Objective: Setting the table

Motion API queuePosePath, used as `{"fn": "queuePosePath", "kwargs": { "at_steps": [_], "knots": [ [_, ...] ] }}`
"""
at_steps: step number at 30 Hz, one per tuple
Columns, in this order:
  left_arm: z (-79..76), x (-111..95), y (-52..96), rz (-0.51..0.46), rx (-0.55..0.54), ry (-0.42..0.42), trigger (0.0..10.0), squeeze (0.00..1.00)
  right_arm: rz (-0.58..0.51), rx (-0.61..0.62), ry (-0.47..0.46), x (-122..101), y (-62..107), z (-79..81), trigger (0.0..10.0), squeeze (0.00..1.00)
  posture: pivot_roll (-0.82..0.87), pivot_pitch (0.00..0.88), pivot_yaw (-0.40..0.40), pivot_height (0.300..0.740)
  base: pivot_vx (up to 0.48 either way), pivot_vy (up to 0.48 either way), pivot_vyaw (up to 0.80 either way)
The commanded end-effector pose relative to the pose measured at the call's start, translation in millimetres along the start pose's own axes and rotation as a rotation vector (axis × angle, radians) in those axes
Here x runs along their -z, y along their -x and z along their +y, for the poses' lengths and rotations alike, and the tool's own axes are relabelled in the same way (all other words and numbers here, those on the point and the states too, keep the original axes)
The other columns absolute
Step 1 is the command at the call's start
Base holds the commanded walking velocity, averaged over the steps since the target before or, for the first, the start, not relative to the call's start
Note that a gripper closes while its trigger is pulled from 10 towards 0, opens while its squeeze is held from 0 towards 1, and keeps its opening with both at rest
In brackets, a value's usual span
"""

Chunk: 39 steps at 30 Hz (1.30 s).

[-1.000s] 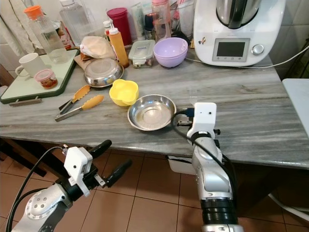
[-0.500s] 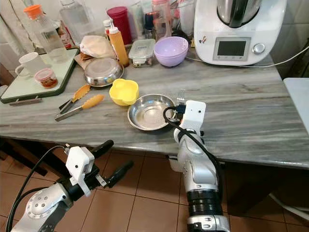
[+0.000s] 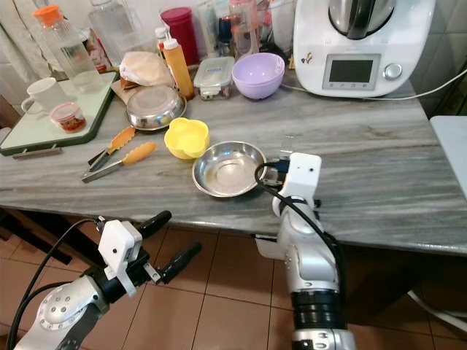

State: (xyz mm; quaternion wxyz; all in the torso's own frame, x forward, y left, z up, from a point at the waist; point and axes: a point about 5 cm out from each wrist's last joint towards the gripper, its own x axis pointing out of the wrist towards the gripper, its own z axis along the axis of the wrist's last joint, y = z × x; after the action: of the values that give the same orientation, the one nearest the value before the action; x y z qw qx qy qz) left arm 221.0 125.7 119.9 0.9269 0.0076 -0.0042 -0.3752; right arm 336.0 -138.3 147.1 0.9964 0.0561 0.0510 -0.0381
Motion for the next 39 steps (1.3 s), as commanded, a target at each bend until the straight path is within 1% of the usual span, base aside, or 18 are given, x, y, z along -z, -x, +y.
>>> {"fn": "queuePosePath", "kwargs": {
  "at_steps": [1, 3, 4, 9, 11, 15, 22, 25, 29, 30, 31, 32, 33, 35, 36, 39],
  "knots": [
    [3.0, 0.1, 3.6, 0.015, -0.003, -0.013, 10.0, 0.0, 0.015, 0.007, -0.004, 2.5, 1.4, 0.9, 10.0, 0.0, -0.23, 0.127, 0.158, 0.74, 0.0, 0.0, 0.0],
    [2.9, 0.4, 2.9, 0.016, 0.0, -0.013, 10.0, 0.0, 0.044, 0.024, -0.002, 9.1, 0.3, -4.6, 10.0, 0.0, -0.23, 0.127, 0.158, 0.74, 0.0, 0.0, 0.0],
    [2.9, 0.4, 2.7, 0.016, 0.001, -0.013, 10.0, 0.0, 0.048, 0.025, 0.003, 10.2, -0.6, -4.8, 10.0, 0.0, -0.23, 0.127, 0.158, 0.74, 0.0, 0.0, 0.0],
    [3.1, 0.5, 1.1, 0.016, 0.009, -0.015, 10.0, 0.0, 0.055, 0.014, -0.004, 10.3, -4.9, 1.1, 10.0, 0.0, -0.24, 0.125, 0.163, 0.74, 0.0, 0.0, 0.0],
    [2.0, 0.2, 0.6, 0.01, 0.023, -0.001, 10.0, 0.0, 0.051, -0.002, -0.015, 9.3, -7.1, 6.7, 10.0, 0.0, -0.24, 0.125, 0.163, 0.74, 0.0, 0.0, 0.0],
    [-0.6, -2.2, 0.3, 0.0, 0.044, 0.014, 10.0, 0.0, 0.042, -0.007, -0.019, 6.7, -10.1, 11.7, 10.0, 0.0, -0.23, 0.13, 0.159, 0.74, 0.0, 0.0, 0.0],
    [-4.3, -6.1, -0.4, -0.011, 0.079, 0.039, 10.0, 0.0, 0.065, 0.004, -0.03, 11.1, -12.0, 12.0, 10.0, 0.0, -0.22, 0.131, 0.156, 0.74, 0.0, 0.0, 0.0],
    [-6.4, -12.0, -3.7, -0.026, 0.108, 0.057, 10.0, 0.0, 0.088, 0.013, -0.035, 16.7, -12.5, 11.0, 10.0, 0.0, -0.22, 0.132, 0.156, 0.74, 0.0, 0.0, 0.0],
    [-6.3, -11.8, -4.7, -0.027, 0.109, 0.06, 10.0, 0.0, 0.092, 0.013, -0.039, 17.7, -12.4, 10.8, 10.0, 0.0, -0.22, 0.132, 0.156, 0.74, 0.0, 0.0, 0.0],
    [-6.2, -11.5, -4.8, -0.027, 0.109, 0.063, 10.0, 0.0, 0.093, 0.011, -0.043, 17.9, -12.4, 11.0, 10.0, 0.1, -0.22, 0.132, 0.156, 0.74, 0.0, 0.0, 0.0],
    [-6.2, -11.3, -4.7, -0.027, 0.11, 0.066, 10.0, 0.0, 0.093, 0.009, -0.046, 18.0, -12.4, 11.2, 10.0, 0.1, -0.22, 0.132, 0.156, 0.74, 0.0, 0.0, 0.0],
    [-6.2, -11.1, -4.7, -0.026, 0.11, 0.066, 10.0, 0.0, 0.094, 0.009, -0.049, 18.1, -12.5, 11.2, 10.0, 0.61, -0.22, 0.132, 0.156, 0.74, 0.0, 0.0, 0.0],
    [-6.1, -11.0, -4.5, -0.025, 0.11, 0.067, 10.0, 0.0, 0.093, 0.01, -0.049, 18.0, -12.5, 11.2, 10.0, 0.98, -0.22, 0.132, 0.156, 0.74, 0.0, 0.0, 0.0],
    [-6.1, -11.1, -4.2, -0.02, 0.111, 0.069, 10.0, 0.0, 0.092, 0.014, -0.052, 18.1, -12.5, 11.2, 10.0, 0.97, -0.22, 0.132, 0.156, 0.74, 0.0, 0.0, 0.0],
    [-6.0, -11.2, -4.2, -0.019, 0.111, 0.07, 10.0, 0.0, 0.092, 0.014, -0.05, 18.2, -12.5, 11.4, 10.0, 1.0, -0.22, 0.132, 0.156, 0.74, 0.0, 0.0, 0.0],
    [-6.1, -10.9, -3.9, -0.017, 0.109, 0.072, 10.0, 0.0, 0.096, 0.014, -0.046, 19.7, -12.3, 11.3, 10.0, 1.0, -0.22, 0.132, 0.156, 0.74, 0.0, 0.0, 0.0]
  ]
}}
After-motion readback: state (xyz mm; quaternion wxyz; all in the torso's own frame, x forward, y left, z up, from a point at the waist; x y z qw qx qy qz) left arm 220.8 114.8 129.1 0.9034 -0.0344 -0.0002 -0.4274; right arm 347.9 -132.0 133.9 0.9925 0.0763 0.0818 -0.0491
